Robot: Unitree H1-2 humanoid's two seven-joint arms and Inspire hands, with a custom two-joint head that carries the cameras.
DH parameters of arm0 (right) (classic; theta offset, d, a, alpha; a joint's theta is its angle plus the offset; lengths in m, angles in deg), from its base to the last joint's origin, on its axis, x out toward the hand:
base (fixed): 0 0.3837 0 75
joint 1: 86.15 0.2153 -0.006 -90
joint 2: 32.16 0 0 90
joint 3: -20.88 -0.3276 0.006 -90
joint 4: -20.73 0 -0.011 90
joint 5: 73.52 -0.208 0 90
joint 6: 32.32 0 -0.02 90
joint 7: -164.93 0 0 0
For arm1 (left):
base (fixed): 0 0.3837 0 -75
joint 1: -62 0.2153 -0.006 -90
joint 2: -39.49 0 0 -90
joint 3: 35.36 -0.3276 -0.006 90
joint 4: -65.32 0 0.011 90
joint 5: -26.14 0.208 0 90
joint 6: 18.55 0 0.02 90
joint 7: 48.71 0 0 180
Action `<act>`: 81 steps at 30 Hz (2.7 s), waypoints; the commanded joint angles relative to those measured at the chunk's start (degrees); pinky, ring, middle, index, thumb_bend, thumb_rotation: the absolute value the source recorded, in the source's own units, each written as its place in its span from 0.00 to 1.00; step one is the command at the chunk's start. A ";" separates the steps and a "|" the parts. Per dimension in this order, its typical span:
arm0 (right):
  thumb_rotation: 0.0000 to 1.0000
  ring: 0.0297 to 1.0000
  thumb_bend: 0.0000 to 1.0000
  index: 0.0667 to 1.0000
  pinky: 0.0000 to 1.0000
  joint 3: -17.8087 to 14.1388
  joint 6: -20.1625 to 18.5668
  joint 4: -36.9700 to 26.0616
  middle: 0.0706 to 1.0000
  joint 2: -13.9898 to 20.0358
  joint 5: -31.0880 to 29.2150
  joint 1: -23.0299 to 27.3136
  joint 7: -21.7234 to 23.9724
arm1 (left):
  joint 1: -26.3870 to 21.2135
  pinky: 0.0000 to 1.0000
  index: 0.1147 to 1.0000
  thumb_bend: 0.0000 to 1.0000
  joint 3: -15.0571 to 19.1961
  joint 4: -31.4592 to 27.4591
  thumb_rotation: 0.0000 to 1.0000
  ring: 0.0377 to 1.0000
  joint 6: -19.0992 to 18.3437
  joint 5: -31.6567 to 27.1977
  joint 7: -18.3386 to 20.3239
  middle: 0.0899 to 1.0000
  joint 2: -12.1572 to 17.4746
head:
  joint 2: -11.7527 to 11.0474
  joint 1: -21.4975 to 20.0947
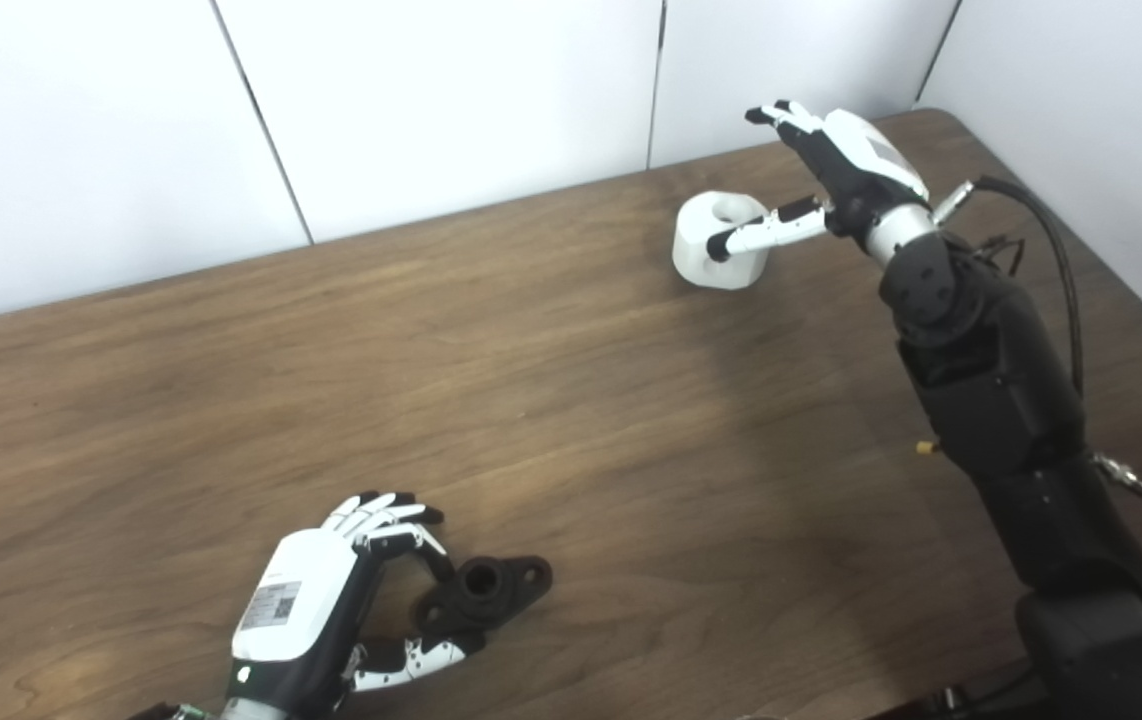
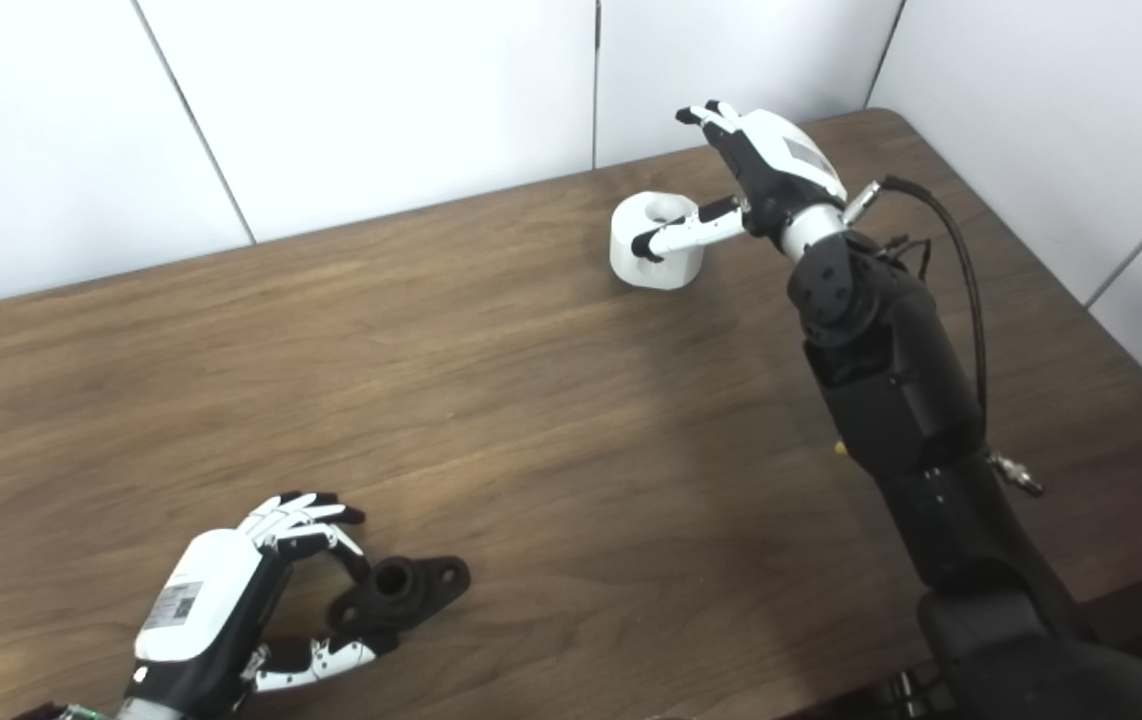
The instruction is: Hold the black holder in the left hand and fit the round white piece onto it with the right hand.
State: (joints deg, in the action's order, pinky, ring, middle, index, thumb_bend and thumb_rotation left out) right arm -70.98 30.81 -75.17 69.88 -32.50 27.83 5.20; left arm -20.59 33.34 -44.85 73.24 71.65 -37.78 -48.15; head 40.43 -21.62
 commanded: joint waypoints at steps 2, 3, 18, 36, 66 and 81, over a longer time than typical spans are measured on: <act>0.36 1.00 0.96 0.89 0.89 0.25 -0.02 -0.18 1.00 2.16 1.41 3.17 0.16 | 1.40 0.91 0.42 0.52 0.16 0.23 0.04 0.84 -0.87 0.65 2.15 0.76 1.21 | 0.02 0.01; 0.36 1.00 0.96 0.89 0.89 0.35 -0.02 0.22 1.00 2.17 1.73 3.44 0.57 | 1.39 0.91 0.42 0.52 0.20 0.24 0.04 0.84 -0.96 0.64 2.28 0.76 1.16 | -0.01 0.00; 0.40 1.00 0.95 0.85 0.92 3.11 0.03 4.48 1.00 2.96 1.87 5.43 1.60 | 1.58 0.92 0.42 0.52 0.04 -0.42 0.05 0.85 -1.53 1.04 2.96 0.76 0.35 | 0.16 0.98; 0.36 1.00 0.91 0.79 0.93 6.46 0.72 7.73 1.00 4.61 0.94 6.36 1.53 | 1.76 0.90 0.42 0.52 -0.44 -0.86 0.05 0.84 -1.30 2.95 2.90 0.75 -0.36 | 0.50 1.53; 0.29 1.00 0.86 0.69 0.90 8.19 1.75 6.82 0.95 6.47 -0.55 6.34 -0.57 | 1.57 0.90 0.42 0.52 -0.57 -2.55 0.05 0.84 -2.01 2.76 3.79 0.75 -1.12 | 1.04 1.03; 0.31 0.98 0.85 0.65 0.88 8.28 2.54 6.75 0.92 6.73 -0.98 6.40 -1.14 | 1.72 0.91 0.42 0.52 -0.50 -3.04 0.05 0.84 -2.04 2.82 3.84 0.75 -1.38 | 1.23 1.03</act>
State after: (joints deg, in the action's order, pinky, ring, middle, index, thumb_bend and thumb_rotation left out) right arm -62.16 31.81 -66.80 74.65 -33.55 31.35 5.88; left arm -19.97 33.24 -47.18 71.63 74.03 -35.58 -49.90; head 41.57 -20.57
